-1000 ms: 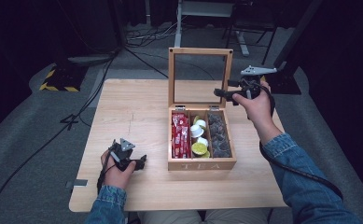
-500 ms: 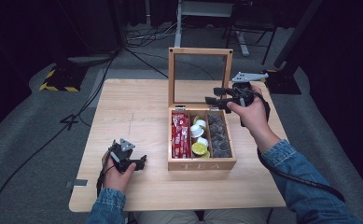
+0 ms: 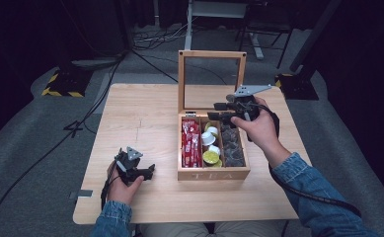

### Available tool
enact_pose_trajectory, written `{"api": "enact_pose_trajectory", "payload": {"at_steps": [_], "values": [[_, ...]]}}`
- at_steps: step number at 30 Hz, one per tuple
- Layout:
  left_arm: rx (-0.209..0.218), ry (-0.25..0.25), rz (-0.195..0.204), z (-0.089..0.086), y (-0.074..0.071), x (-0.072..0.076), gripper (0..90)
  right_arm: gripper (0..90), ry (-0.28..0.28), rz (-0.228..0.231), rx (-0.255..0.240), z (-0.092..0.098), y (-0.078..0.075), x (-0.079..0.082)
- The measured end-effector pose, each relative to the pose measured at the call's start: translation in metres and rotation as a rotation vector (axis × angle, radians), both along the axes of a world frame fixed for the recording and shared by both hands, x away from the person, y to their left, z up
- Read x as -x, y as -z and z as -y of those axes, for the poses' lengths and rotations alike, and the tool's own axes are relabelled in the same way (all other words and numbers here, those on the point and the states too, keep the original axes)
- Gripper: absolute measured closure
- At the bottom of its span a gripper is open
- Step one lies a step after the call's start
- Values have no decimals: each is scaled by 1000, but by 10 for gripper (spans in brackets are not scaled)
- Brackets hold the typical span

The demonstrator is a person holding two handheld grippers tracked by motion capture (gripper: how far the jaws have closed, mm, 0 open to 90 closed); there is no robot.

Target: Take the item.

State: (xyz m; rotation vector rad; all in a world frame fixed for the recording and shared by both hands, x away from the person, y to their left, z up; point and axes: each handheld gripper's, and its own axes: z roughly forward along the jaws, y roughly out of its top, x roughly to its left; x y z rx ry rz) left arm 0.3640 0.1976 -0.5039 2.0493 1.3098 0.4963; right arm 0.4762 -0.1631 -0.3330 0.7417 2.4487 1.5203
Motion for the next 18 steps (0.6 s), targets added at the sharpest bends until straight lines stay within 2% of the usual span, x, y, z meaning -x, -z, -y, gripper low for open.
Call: {"api": "enact_pose_trajectory", "payload": {"at_steps": [5,18], "values": [[0,3,-1,0,0,-1,162,459,12,-11,58,-11,12,8],[-2,3,-1,0,0,-1,156,434,-17,-109,161,-41,48,12]]}}
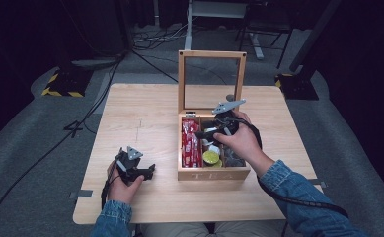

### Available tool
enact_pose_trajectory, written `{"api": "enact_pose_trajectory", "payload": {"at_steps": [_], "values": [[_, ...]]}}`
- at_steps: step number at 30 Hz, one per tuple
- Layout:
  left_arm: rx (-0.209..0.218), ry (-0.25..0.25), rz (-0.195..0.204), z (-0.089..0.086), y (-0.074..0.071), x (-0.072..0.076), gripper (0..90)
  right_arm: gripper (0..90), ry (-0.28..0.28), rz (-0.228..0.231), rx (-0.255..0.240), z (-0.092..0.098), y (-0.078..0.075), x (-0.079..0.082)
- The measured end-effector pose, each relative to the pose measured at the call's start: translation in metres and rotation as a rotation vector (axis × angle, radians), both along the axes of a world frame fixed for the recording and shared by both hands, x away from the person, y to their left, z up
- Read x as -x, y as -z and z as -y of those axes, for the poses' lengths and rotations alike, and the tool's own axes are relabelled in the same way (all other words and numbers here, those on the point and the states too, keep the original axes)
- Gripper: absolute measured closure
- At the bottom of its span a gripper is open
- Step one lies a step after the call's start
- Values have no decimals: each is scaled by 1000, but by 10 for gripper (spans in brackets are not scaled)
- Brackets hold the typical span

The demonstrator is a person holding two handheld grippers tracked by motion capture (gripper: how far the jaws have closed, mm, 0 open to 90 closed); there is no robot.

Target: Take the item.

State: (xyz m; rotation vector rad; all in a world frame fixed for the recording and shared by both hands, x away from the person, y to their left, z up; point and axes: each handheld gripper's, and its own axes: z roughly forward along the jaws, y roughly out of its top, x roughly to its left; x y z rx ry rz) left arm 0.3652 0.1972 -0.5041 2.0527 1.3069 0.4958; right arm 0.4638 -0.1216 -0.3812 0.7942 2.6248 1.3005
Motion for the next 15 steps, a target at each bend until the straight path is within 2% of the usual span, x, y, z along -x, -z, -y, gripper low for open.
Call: {"api": "enact_pose_trajectory", "payload": {"at_steps": [4,11,15], "values": [[0,0,0,0,0,0,156,434,1,-21,47,-6,10,0],[0,0,0,0,0,0,156,420,3,-72,85,-14,23,0],[-1,0,-1,0,0,0,156,410,16,-80,116,-17,28,-1]]}}
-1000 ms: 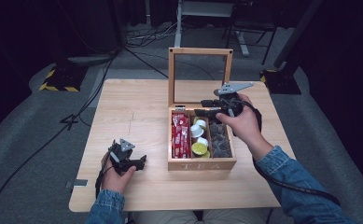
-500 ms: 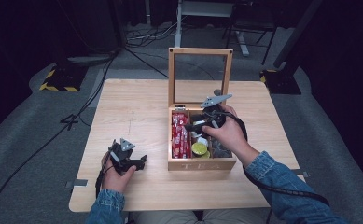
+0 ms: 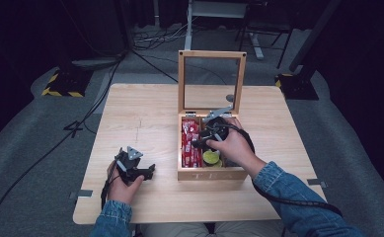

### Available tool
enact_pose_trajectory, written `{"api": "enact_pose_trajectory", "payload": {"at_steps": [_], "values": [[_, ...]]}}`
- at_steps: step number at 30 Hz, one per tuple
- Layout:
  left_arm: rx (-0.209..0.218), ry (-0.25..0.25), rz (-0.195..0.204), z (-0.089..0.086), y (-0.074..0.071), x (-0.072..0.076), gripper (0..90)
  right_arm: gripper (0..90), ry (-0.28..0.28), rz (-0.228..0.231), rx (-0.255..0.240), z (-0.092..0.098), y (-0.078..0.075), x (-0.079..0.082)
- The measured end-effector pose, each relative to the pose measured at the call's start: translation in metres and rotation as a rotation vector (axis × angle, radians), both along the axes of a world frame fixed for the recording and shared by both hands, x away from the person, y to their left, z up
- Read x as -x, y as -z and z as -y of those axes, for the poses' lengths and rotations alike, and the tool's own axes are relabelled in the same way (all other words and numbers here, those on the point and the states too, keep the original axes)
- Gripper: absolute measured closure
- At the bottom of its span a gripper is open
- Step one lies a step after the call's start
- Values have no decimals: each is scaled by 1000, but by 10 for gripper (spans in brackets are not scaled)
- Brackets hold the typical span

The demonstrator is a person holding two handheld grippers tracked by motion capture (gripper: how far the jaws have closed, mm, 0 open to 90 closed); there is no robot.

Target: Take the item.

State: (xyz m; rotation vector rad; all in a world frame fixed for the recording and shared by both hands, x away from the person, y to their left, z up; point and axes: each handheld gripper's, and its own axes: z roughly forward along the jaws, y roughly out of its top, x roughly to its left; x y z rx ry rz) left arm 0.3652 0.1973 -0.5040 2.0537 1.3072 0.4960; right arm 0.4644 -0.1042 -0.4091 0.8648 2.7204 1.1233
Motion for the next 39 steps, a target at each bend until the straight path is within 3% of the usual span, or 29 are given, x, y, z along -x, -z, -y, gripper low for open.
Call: {"api": "enact_pose_trajectory", "payload": {"at_steps": [6,16,24,30,34,39], "values": [[0,0,0,0,0,0,156,382,8,13,35,-7,5,0],[0,0,0,0,0,0,156,330,21,84,98,-13,11,-3],[0,0,0,0,0,0,157,313,17,105,67,-18,7,-11],[1,0,0,0,0,0,156,306,28,71,46,-22,12,-19],[1,1,0,0,0,0,155,353,27,33,35,-24,13,-18],[0,1,-2,0,0,0,155,409,44,48,27,-21,11,-14]]}}
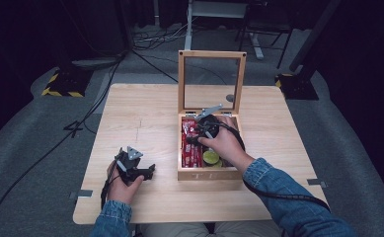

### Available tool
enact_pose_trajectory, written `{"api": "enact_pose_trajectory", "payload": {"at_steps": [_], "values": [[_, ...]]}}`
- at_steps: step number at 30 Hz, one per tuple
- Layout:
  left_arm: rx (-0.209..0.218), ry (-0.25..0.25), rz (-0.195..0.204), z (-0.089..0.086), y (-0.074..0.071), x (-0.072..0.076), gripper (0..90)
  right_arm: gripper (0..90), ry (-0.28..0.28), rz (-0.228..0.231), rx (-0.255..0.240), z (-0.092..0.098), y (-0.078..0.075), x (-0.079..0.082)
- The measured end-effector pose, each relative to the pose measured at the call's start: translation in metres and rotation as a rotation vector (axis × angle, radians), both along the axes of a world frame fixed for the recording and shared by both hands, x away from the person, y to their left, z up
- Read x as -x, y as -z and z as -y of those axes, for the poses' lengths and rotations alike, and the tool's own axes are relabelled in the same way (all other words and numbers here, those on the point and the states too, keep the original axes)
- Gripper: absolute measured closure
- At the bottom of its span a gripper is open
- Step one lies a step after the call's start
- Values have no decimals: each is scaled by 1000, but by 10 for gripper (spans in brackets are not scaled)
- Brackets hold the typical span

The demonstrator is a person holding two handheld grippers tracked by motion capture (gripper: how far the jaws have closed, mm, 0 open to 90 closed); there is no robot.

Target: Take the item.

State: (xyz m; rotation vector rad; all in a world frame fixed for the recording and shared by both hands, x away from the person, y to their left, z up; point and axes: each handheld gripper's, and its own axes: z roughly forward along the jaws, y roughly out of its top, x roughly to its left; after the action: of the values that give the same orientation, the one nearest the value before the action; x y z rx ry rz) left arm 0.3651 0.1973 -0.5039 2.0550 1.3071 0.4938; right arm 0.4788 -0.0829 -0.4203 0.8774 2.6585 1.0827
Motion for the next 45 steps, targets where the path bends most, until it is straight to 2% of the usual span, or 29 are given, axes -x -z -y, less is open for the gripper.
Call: {"api": "enact_pose_trajectory", "payload": {"at_steps": [5,12,17,20,25,29,34,35,38,40,45], "values": [[0,0,0,0,0,0,154,460,18,-19,-65,4,-5,4],[0,0,0,0,0,0,154,558,49,-36,-76,3,-6,3],[0,-1,1,0,0,0,154,578,73,-94,-119,3,-1,0],[0,0,0,0,0,0,154,579,74,-111,-122,3,2,-1],[0,0,0,0,0,0,154,599,76,-108,-125,3,2,2],[0,0,0,0,0,0,154,624,65,-96,-98,2,2,7],[0,0,0,0,0,0,154,697,58,-84,-98,2,-2,10],[0,0,0,0,0,0,154,745,56,-93,-109,2,-3,10],[0,0,0,0,0,0,154,781,46,-84,-98,3,-8,11],[0,0,0,0,0,0,154,831,41,-97,-104,2,-10,13],[0,1,0,0,0,0,154,859,36,-109,-129,1,-18,14]]}}
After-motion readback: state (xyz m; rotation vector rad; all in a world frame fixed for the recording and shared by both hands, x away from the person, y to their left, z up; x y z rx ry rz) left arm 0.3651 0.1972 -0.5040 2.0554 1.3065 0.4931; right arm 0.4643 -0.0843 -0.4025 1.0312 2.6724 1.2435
